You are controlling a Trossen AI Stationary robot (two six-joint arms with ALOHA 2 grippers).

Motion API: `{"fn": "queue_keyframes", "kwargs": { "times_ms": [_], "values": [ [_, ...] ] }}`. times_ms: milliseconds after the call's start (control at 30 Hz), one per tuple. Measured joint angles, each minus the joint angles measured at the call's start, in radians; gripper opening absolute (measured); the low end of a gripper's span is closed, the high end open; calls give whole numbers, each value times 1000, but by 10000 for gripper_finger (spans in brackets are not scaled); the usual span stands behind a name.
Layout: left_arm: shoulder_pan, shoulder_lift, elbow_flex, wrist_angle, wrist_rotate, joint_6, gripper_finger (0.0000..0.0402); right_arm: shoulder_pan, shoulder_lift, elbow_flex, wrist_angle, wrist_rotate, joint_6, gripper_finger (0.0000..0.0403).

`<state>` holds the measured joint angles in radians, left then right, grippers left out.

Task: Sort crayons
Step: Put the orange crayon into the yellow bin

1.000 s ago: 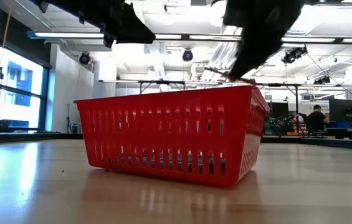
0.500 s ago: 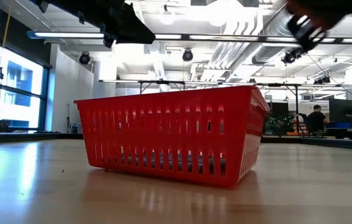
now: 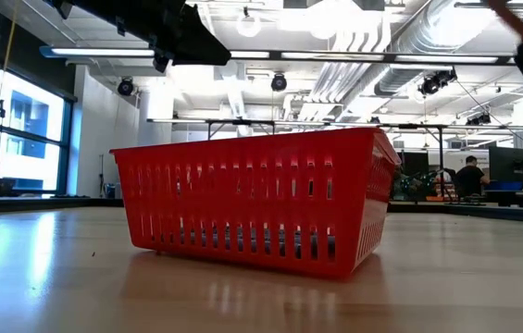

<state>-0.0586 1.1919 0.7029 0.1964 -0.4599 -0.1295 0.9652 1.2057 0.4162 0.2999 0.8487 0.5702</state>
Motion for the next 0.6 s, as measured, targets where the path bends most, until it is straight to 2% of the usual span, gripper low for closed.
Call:
{"fn": "queue_keyframes", "kwargs": {
  "times_ms": [233, 600],
  "values": [
    [-1, 0, 0, -10, 0, 0, 69, 60, 29, -97, 135, 42, 159, 3],
    [-1, 0, 0, -20, 0, 0, 69, 156, 161, -105, 289, 68, 189, 3]
  ]
}}
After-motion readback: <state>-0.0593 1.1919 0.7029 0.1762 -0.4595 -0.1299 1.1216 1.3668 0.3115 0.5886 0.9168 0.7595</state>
